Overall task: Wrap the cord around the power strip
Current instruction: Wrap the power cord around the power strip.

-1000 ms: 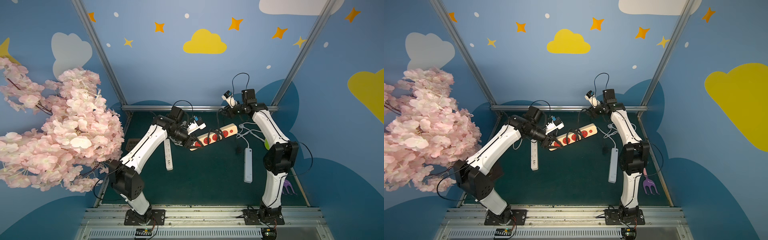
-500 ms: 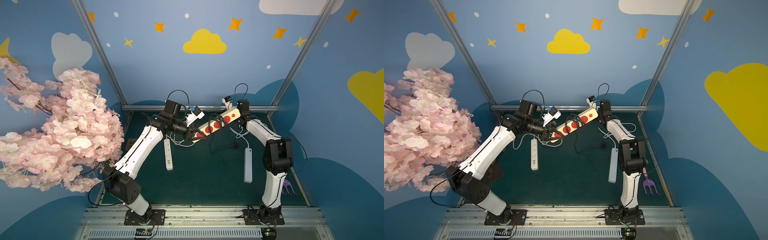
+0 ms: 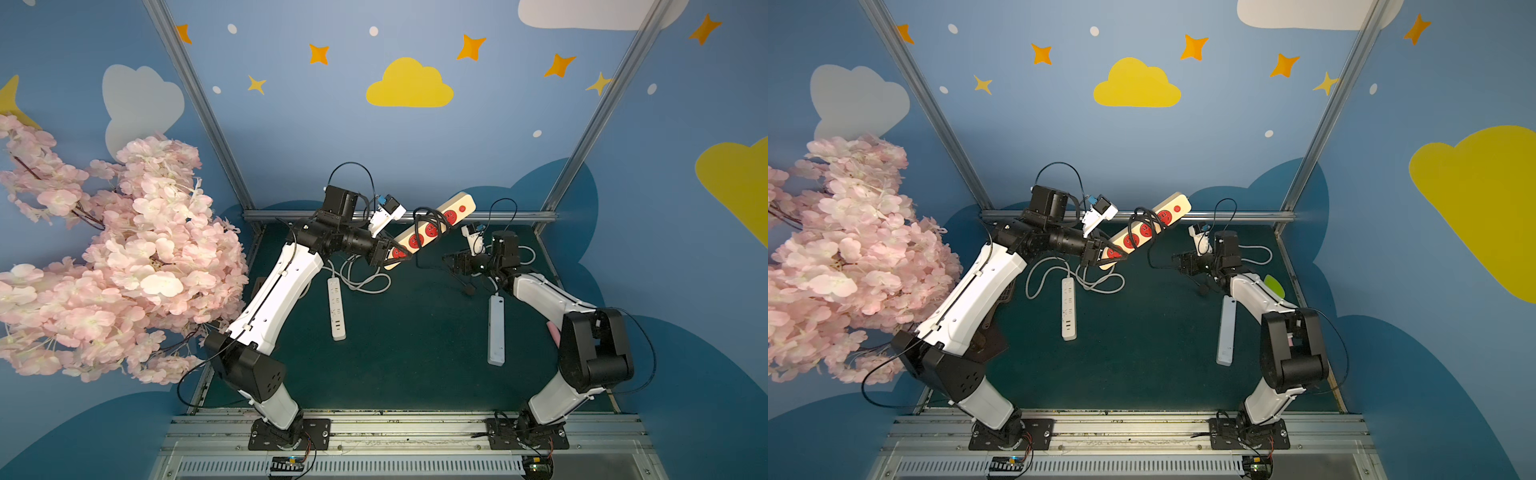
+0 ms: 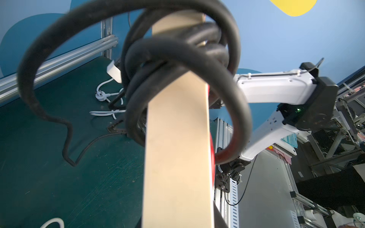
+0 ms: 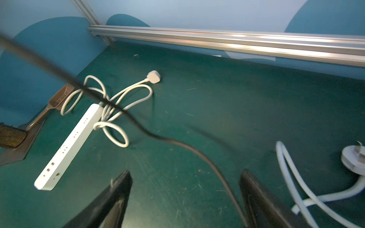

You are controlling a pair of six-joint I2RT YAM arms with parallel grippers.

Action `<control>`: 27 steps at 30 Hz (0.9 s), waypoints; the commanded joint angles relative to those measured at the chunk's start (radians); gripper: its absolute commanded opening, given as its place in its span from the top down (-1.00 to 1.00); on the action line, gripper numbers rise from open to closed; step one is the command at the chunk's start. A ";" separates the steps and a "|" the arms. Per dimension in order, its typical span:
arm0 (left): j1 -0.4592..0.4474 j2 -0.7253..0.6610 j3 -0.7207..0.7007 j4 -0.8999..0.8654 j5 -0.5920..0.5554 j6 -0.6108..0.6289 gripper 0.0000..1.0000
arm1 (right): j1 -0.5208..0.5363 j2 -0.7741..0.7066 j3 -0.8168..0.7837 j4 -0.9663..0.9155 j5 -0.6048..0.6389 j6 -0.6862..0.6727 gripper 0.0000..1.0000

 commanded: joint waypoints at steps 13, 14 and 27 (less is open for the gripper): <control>0.005 0.003 0.058 0.038 0.010 -0.049 0.95 | 0.223 0.245 0.051 0.306 0.278 0.081 -0.74; 0.005 0.002 0.058 0.040 0.010 -0.052 0.95 | 0.227 0.269 0.075 0.304 0.293 0.080 -0.74; 0.025 0.001 0.057 0.098 0.024 -0.128 0.95 | 0.252 0.466 0.253 0.293 0.382 0.074 0.07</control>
